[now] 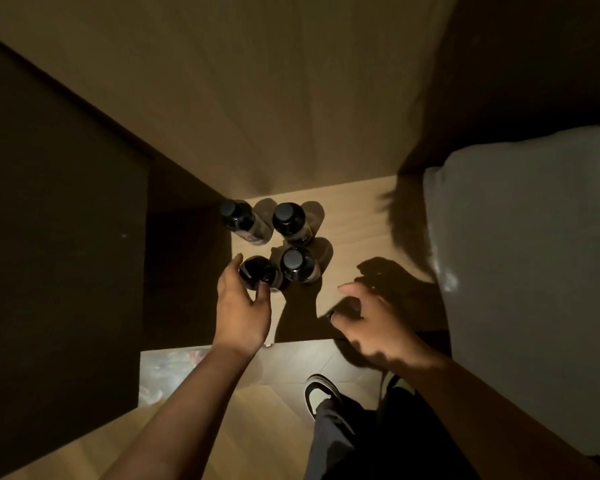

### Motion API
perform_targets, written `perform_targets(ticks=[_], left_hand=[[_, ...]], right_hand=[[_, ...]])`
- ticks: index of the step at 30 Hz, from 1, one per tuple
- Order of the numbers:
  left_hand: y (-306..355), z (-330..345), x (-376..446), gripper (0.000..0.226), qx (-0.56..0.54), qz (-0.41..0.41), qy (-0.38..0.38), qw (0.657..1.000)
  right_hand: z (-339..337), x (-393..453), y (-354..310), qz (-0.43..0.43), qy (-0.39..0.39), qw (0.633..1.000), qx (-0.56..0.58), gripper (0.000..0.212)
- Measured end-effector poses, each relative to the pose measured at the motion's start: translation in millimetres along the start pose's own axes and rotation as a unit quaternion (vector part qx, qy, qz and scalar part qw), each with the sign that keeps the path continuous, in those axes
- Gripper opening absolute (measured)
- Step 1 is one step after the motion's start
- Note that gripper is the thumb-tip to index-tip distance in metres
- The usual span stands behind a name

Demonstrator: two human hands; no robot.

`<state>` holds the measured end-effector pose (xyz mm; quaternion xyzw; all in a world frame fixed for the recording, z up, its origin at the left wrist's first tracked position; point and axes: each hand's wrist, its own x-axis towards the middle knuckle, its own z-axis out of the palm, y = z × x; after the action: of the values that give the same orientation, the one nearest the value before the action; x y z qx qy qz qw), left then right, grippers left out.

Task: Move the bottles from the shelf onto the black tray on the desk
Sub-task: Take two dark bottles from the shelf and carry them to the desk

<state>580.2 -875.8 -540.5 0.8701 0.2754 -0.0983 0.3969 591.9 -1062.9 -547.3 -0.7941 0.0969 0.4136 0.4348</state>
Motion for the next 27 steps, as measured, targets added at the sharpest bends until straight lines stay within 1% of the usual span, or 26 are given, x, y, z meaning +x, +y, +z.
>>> perform_targets(ticks=[4,7,9,11,14,16,19,21,24,26,27], left_hand=[[-22.8,19.7,21.9,0.056,0.007,0.036,-0.005,0.999],[-39.6,26.3,29.8,0.045,-0.017,0.031,0.011,0.999],[-45.9,26.5,30.1,0.039,-0.026,0.026,0.020,0.999],[-50.8,22.3,27.2,0.037,-0.042,0.013,0.032,0.999],[-57.1,9.3,13.9,0.036,-0.074,-0.021,0.068,0.995],[-58.0,-2.8,1.7,0.035,-0.084,-0.014,0.080,0.993],[-54.7,-25.0,-16.0,0.031,-0.111,0.017,0.097,0.989],[-48.4,-40.0,-26.1,0.025,-0.131,0.042,0.100,0.985],[-31.7,-60.5,-37.0,0.017,-0.187,0.062,0.099,0.975],[-24.0,-69.7,-38.1,0.018,-0.226,0.075,0.092,0.967],[-21.9,-72.1,-37.5,0.021,-0.244,0.079,0.082,0.963]], right_hand=[[19.3,20.4,14.9,0.002,-0.014,1.000,0.014,0.049],[30.6,16.3,21.0,-0.017,0.006,0.999,-0.037,0.043],[35.5,14.1,22.7,-0.007,0.015,1.000,-0.026,0.045],[35.1,13.0,19.5,-0.013,0.024,0.999,-0.031,0.049],[29.1,5.5,4.8,-0.033,0.039,0.997,-0.051,0.047],[28.9,2.2,-2.6,-0.046,0.036,0.997,-0.056,0.047],[36.8,1.5,-14.5,-0.082,0.010,0.993,-0.082,0.049],[41.9,-0.1,-23.9,-0.113,-0.005,0.987,-0.115,0.058],[50.2,-2.5,-36.6,-0.174,-0.022,0.978,-0.112,0.082],[57.1,-3.0,-41.6,-0.212,-0.020,0.970,-0.119,0.095],[59.7,-3.1,-43.6,-0.217,-0.018,0.968,-0.128,0.099]])
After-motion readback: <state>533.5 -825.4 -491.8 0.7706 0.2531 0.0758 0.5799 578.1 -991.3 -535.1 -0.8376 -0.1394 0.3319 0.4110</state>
